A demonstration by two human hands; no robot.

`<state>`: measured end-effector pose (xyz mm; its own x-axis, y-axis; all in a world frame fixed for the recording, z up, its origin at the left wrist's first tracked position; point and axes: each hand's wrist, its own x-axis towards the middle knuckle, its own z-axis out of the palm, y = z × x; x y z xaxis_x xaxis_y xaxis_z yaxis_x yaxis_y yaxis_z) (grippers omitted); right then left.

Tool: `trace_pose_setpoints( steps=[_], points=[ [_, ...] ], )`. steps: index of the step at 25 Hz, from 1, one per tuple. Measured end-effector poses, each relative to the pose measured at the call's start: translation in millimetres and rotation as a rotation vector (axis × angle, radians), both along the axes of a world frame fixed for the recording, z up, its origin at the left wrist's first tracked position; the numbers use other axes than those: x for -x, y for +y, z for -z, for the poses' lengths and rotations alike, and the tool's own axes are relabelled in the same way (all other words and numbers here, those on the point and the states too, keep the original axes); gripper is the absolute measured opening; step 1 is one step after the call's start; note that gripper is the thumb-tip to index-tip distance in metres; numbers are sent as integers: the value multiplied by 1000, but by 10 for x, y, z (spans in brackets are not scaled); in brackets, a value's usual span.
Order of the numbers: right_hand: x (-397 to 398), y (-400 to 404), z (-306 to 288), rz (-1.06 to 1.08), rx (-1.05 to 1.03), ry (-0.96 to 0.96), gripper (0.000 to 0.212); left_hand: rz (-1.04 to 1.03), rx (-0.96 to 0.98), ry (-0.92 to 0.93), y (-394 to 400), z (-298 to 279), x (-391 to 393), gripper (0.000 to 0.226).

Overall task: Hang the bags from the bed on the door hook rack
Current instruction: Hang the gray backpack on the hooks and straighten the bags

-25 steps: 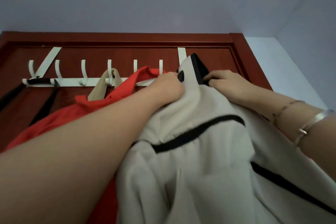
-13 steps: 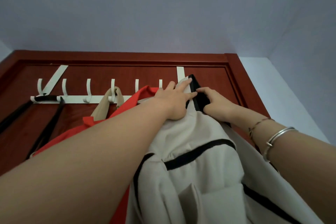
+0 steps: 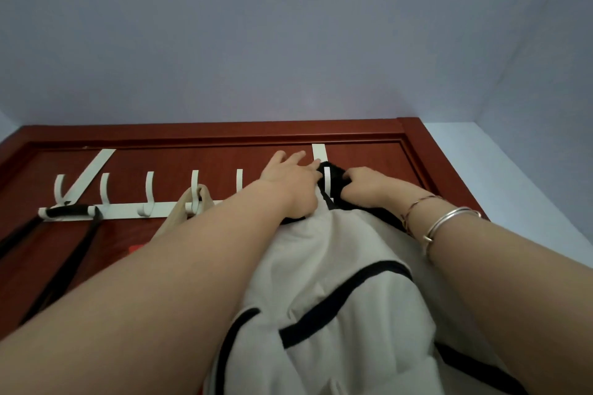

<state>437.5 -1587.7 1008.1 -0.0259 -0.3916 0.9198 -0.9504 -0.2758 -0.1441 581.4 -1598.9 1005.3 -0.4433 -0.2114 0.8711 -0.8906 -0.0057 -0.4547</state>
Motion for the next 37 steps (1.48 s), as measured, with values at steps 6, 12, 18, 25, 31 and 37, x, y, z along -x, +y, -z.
trace_pose_setpoints(
  steps=[6, 12, 18, 25, 31, 37],
  points=[
    [144, -264, 409, -208, 51, -48, 48, 548, -306, 194, -27, 367, 208, 43],
    [211, -230, 819, -16, 105, -57, 49, 785, -587, 300, 218, 947, -118, 62],
    [-308, 367, 1156, -216, 254, -48, 47, 852, -253, 519, 678, 1675, -1109, 37],
    [-1633, 892, 1896, -150, 287, 436, 41, 660, -412, 904, 733, 2176, -2491, 54],
    [-2621, 860, 2883, -128, -9, 274, 6, 963, -1000, 985, 497, 2961, -2768, 93],
    [-2747, 860, 3117, -154, -401, 146, 26, 1332, -866, 1006, 389, 2846, -2994, 26]
  ],
)
